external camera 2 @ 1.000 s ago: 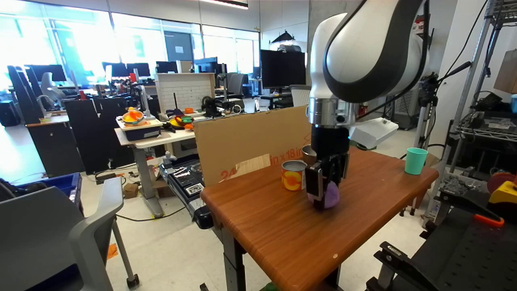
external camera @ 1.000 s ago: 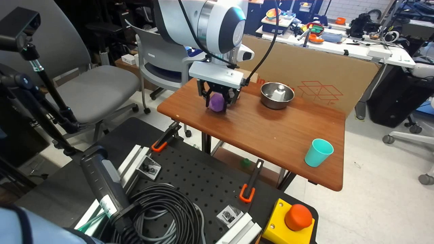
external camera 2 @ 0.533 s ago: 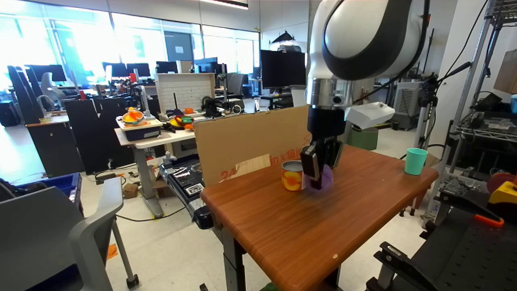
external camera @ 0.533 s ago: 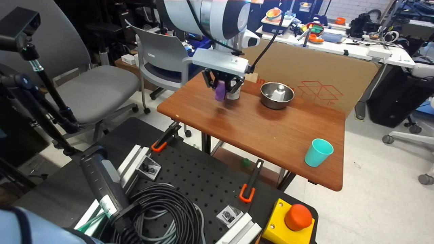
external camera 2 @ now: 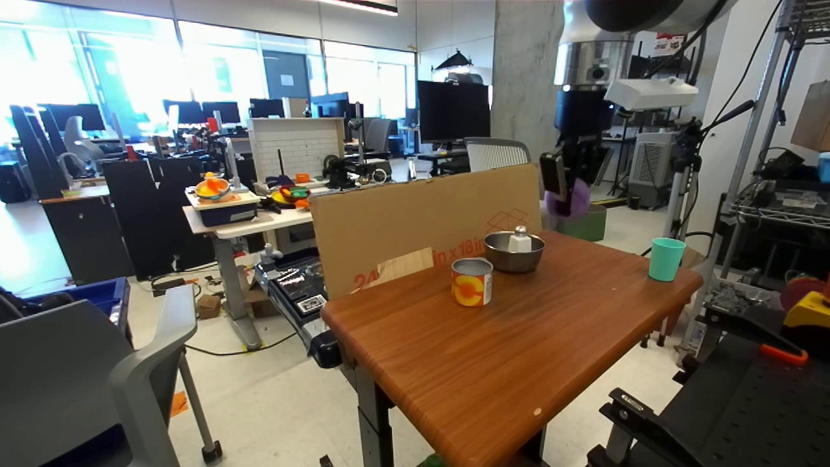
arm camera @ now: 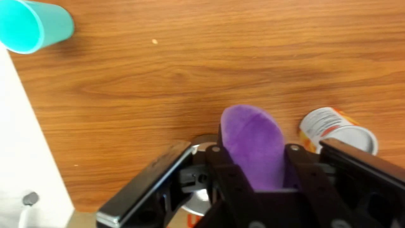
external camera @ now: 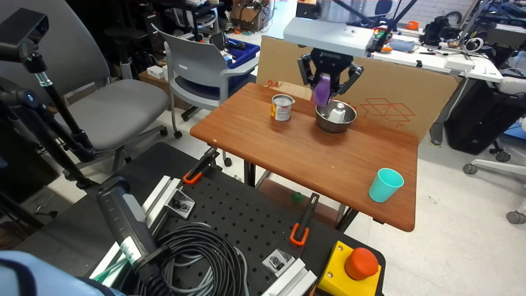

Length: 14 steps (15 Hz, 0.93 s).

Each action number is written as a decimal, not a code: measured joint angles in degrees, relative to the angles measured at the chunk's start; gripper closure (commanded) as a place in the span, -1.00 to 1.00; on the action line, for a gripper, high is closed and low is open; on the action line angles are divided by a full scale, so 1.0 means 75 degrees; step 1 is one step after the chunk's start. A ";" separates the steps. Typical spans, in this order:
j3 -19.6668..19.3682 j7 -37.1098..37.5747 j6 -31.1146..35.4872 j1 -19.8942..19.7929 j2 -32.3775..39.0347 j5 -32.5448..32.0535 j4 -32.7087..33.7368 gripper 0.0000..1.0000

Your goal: Put the purple plush ball to the right

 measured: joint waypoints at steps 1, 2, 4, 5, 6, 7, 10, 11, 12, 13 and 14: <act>-0.0201 0.0238 -0.0145 -0.0053 -0.0024 -0.0304 0.0035 0.88; -0.0375 0.0477 -0.0250 -0.0097 -0.0005 -0.0594 0.0050 0.88; -0.0601 0.0854 -0.0462 -0.0166 0.0119 -0.0990 0.0056 0.88; -0.0661 0.0996 -0.0552 -0.0187 0.0217 -0.1112 0.0058 0.88; -0.0703 0.1119 -0.0613 -0.0198 0.0338 -0.1208 0.0057 0.88; -0.0727 0.1208 -0.0678 -0.0198 0.0468 -0.1232 0.0062 0.88; -0.0759 0.1327 -0.0733 -0.0197 0.0897 -0.1233 0.0068 0.88; -0.0768 0.1342 -0.0711 -0.0197 0.1043 -0.1233 0.0075 0.88; -0.0773 0.1347 -0.0693 -0.0197 0.1183 -0.1233 0.0093 0.88; -0.0773 0.1348 -0.0679 -0.0196 0.1311 -0.1233 0.0128 0.88; -0.0772 0.1348 -0.0667 -0.0193 0.1422 -0.1233 0.0162 0.88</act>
